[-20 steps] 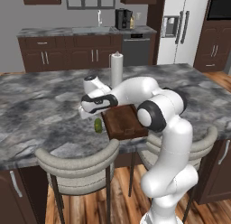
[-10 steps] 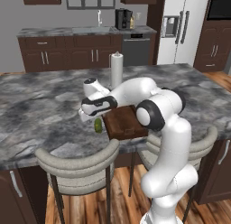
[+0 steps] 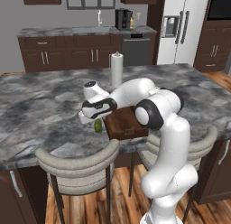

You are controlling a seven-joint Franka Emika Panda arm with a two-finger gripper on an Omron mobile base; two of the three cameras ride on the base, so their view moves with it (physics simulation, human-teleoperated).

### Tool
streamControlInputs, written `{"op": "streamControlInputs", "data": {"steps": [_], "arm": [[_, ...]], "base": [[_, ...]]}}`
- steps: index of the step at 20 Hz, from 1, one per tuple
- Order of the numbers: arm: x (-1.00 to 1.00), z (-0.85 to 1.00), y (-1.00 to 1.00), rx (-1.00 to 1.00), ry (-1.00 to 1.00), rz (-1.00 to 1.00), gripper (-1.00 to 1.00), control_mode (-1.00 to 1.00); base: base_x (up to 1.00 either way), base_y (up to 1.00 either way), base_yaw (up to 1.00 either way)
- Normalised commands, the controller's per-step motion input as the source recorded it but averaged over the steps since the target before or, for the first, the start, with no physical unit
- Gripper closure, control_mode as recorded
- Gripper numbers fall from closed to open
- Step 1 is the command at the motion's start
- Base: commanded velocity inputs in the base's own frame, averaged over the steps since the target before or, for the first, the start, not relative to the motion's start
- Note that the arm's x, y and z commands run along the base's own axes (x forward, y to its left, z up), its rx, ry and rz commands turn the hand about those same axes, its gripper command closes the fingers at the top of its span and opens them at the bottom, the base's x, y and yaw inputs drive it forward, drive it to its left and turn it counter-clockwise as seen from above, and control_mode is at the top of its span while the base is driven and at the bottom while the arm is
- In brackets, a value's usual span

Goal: Place the two vegetables and bowl onto the tray for setting up a vegetable dip station.

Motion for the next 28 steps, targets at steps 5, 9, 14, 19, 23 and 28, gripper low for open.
{"op": "streamControlInputs", "data": {"steps": [5, 9, 14, 19, 23, 28], "arm": [[0.00, -0.14, 0.00, 0.00, 0.00, -0.03, -1.00, -1.00], [0.00, -0.13, 0.00, 0.00, 0.00, -0.02, -1.00, -1.00], [0.00, -0.15, 0.00, 0.00, 0.00, -0.02, -1.00, -1.00], [0.01, -0.06, 0.01, 0.00, 0.02, -0.02, -1.00, -1.00], [0.00, -0.08, 0.00, 0.00, 0.01, -0.02, -1.00, -1.00], [0.00, -0.17, 0.00, 0.00, 0.00, -0.01, -1.00, -1.00]], "base": [[0.00, 0.00, 0.00], [0.00, 0.00, 0.00], [0.00, 0.00, 0.00], [0.00, 0.00, 0.00], [0.00, 0.00, 0.00], [0.00, 0.00, 0.00]]}}
